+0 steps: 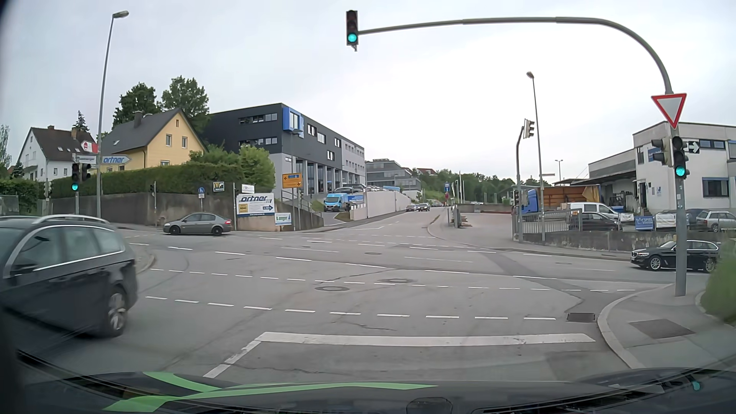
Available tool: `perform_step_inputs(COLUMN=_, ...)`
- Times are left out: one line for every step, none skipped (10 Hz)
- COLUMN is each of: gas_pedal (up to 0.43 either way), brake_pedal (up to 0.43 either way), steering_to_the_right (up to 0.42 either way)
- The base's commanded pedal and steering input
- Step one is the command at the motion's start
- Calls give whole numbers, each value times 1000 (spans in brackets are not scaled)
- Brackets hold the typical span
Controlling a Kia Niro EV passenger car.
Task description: Follow the waypoints while adhering to traffic rules and regulations
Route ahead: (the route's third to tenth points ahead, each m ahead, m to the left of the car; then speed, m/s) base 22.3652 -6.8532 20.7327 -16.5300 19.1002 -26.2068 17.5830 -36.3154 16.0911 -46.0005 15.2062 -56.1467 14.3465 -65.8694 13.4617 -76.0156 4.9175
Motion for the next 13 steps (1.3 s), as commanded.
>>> perform_step_inputs(gas_pedal=0, brake_pedal=152, steering_to_the_right=115)
perform_step_inputs(gas_pedal=0, brake_pedal=146, steering_to_the_right=125)
perform_step_inputs(gas_pedal=0, brake_pedal=146, steering_to_the_right=133)
perform_step_inputs(gas_pedal=0, brake_pedal=140, steering_to_the_right=148)
perform_step_inputs(gas_pedal=0, brake_pedal=128, steering_to_the_right=168)
perform_step_inputs(gas_pedal=0, brake_pedal=128, steering_to_the_right=181)
perform_step_inputs(gas_pedal=0, brake_pedal=128, steering_to_the_right=191)
perform_step_inputs(gas_pedal=0, brake_pedal=128, steering_to_the_right=203)
perform_step_inputs(gas_pedal=0, brake_pedal=128, steering_to_the_right=220)
perform_step_inputs(gas_pedal=0, brake_pedal=134, steering_to_the_right=234)
perform_step_inputs(gas_pedal=0, brake_pedal=134, steering_to_the_right=235)
perform_step_inputs(gas_pedal=0, brake_pedal=134, steering_to_the_right=228)
perform_step_inputs(gas_pedal=0, brake_pedal=134, steering_to_the_right=209)
